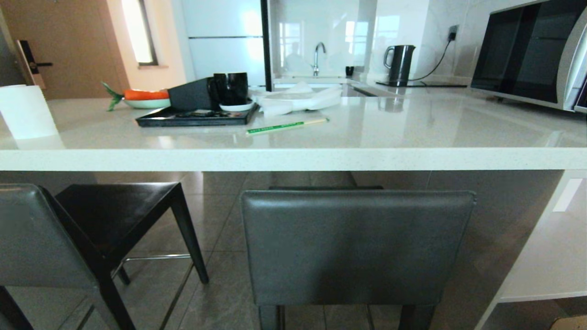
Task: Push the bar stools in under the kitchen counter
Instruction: Pull the gray chair out from under the dining table
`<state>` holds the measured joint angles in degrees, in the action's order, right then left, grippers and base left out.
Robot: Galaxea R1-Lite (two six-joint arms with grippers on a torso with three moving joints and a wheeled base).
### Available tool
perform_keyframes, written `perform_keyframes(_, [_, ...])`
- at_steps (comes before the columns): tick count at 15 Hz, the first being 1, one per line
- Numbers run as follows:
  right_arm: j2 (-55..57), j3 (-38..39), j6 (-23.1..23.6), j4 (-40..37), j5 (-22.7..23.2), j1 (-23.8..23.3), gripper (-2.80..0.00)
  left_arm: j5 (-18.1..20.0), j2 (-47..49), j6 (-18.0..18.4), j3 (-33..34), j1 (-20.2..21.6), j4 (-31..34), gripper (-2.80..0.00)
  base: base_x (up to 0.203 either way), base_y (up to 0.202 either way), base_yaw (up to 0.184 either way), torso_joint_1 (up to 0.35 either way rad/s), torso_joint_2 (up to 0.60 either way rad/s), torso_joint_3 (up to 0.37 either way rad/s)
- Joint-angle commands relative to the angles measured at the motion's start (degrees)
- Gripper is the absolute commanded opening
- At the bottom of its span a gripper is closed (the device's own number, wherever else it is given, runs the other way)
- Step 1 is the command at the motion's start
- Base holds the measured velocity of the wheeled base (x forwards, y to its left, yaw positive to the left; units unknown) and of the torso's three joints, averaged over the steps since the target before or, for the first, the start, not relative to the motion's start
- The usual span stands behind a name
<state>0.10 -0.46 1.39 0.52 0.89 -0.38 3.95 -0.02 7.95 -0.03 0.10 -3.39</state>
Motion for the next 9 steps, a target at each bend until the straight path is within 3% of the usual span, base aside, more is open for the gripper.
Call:
perform_keyframes(1, [1.0,-4.8,-1.6,-0.1,0.8,0.0,0.00,2.2,0.5,-1.2,-2.9,0.0,-0.3,0.00,0.000,0.000,0.000,0.000,0.00,0.000])
perform_keyframes(4, [13.3,-17.5,-5.5,-0.9,3.8,0.4,0.00,8.2,12.7,-5.7,-20.3,-0.1,1.8,0.00,0.000,0.000,0.000,0.000,0.00,0.000])
perform_keyframes(5, [16.5,-20.2,-5.9,-1.0,7.0,1.0,0.00,10.3,18.3,-6.6,-23.4,-1.0,1.5,0.00,0.000,0.000,0.000,0.000,0.00,0.000])
perform_keyframes(7, [18.3,-21.1,-6.4,-1.4,18.9,4.1,0.00,18.0,25.4,-8.2,-25.2,-8.3,-1.9,0.00,0.000,0.000,0.000,0.000,0.00,0.000])
perform_keyframes(9, [19.7,-20.1,-6.5,-3.6,25.6,5.5,0.00,22.8,29.3,-8.9,-23.3,-17.0,-5.2,0.00,0.000,0.000,0.000,0.000,0.00,0.000])
